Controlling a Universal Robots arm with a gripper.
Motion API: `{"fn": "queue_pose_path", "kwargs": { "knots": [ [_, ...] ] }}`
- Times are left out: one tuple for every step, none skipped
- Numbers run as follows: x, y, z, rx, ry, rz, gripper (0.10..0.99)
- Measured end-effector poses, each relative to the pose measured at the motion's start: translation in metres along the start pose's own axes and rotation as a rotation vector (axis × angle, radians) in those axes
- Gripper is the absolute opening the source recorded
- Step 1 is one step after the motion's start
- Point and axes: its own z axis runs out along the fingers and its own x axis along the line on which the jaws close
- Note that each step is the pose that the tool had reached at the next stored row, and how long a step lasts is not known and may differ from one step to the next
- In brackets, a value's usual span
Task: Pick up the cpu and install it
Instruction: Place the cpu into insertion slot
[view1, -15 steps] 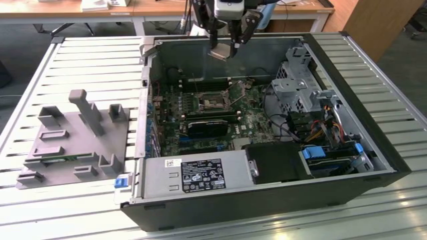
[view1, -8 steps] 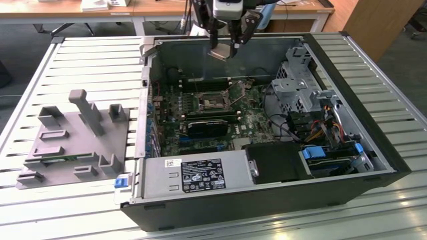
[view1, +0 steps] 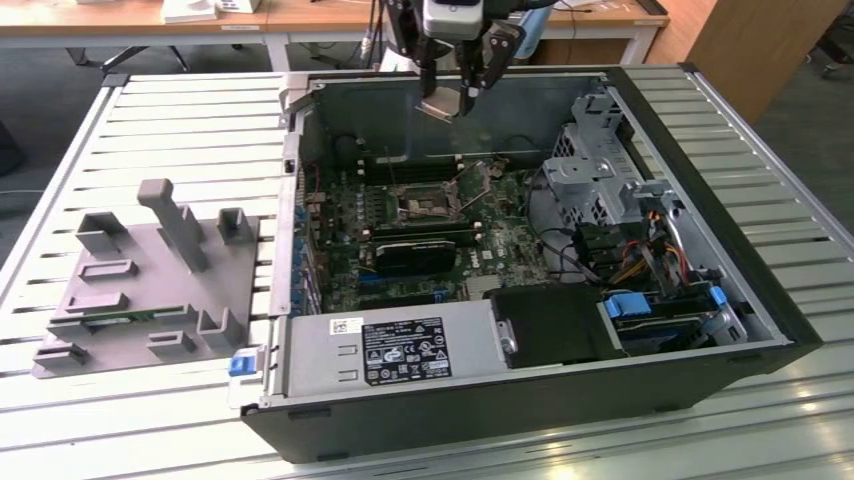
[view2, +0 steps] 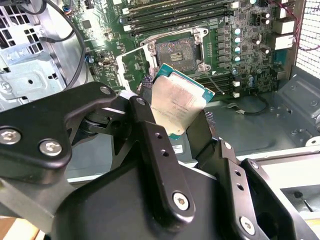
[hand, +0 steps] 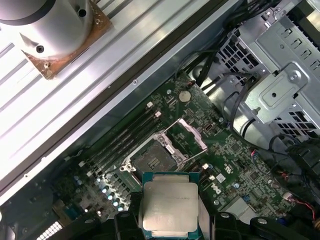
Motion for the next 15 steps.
{"fn": "queue_pose_path", "kwargs": {
  "knots": [
    [0.0000,0.0000,0.0000,0.000,-0.0001,0.003,0.529],
    [0.0000,0.0000,0.0001,0.000,-0.0003,0.006,0.529],
    [0.0000,0.0000,0.0001,0.000,-0.0004,0.009,0.529],
    [0.0000,0.0000,0.0001,0.000,-0.0005,0.012,0.529],
    [0.0000,0.0000,0.0001,0.000,-0.0007,0.015,0.529],
    [0.0000,0.0000,0.0001,0.000,-0.0008,0.018,0.529],
    [0.0000,0.0000,0.0002,0.000,-0.0009,0.020,0.529],
    [0.0000,0.0000,0.0002,0.000,-0.0010,0.023,0.529],
    [0.0000,0.0000,0.0002,0.000,-0.0012,0.026,0.529],
    [0.0000,0.0000,0.0002,0.000,-0.0013,0.029,0.529],
    [0.0000,0.0000,0.0002,0.000,-0.0015,0.032,0.529],
    [0.0000,0.0000,0.0003,0.000,-0.0015,0.034,0.529],
    [0.0000,0.0000,0.0003,0.000,-0.0017,0.037,0.529],
    [0.0000,0.0000,0.0003,0.000,-0.0018,0.040,0.529],
    [0.0000,0.0000,0.0003,0.000,-0.0020,0.043,0.529]
  ]
}}
